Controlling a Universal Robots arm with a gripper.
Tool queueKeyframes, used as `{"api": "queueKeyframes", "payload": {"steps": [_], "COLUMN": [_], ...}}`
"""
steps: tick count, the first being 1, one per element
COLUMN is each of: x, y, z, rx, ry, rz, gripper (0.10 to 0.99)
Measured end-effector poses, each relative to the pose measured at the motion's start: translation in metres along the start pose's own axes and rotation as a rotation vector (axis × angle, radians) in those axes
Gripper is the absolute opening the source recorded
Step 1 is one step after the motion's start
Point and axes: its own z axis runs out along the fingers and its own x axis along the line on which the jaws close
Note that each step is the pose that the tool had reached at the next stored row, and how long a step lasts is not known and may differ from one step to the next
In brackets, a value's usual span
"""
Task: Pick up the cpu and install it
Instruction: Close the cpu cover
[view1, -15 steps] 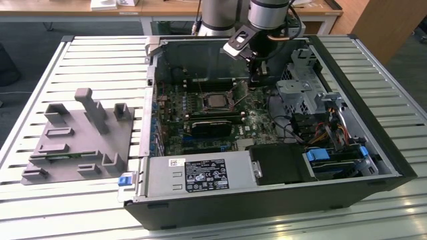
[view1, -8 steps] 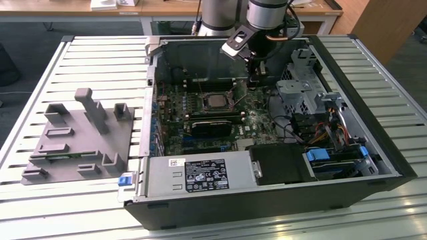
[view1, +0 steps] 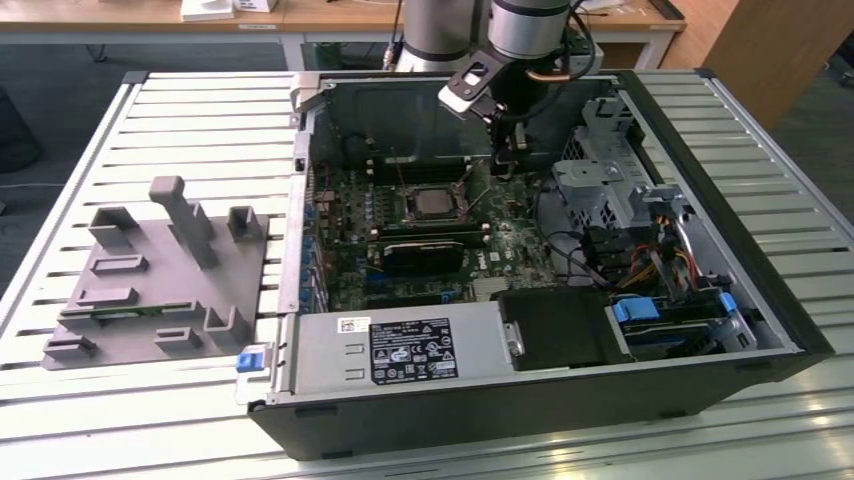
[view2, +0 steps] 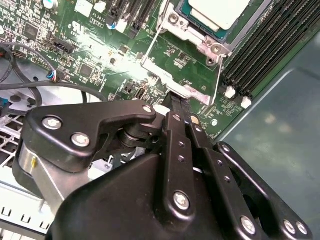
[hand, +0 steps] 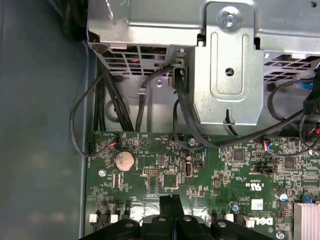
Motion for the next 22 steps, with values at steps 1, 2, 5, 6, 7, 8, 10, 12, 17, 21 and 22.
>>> {"api": "queueKeyframes", "payload": {"steps": [1,2,5,6,7,8,10,12,17,21,22], "x": [0.0,0.0,0.0,0.0,0.0001,0.0001,0.0001,0.0001,0.0001,0.0002,0.0002], "y": [-0.0005,-0.001,-0.0026,-0.0031,-0.0037,-0.0044,-0.0056,-0.0067,-0.0092,-0.0109,-0.0114], "z": [0.0,0.0,-0.0001,-0.0001,-0.0001,-0.0001,-0.0002,-0.0002,-0.0002,-0.0003,-0.0003], "rx": [0.0,0.0,0.0,0.0,0.0,0.0,0.0,0.0,0.0,0.0,0.0], "ry": [0.0,0.0,0.0,0.0,0.0,0.0,0.0,0.0,0.0,0.0,0.0], "rz": [0.0,0.0,0.0,0.0,0.0,0.0,0.0,0.0,0.0,0.0,0.0], "gripper": [0.106,0.106,0.106,0.106,0.106,0.106,0.106,0.106,0.106,0.106,0.106]}}
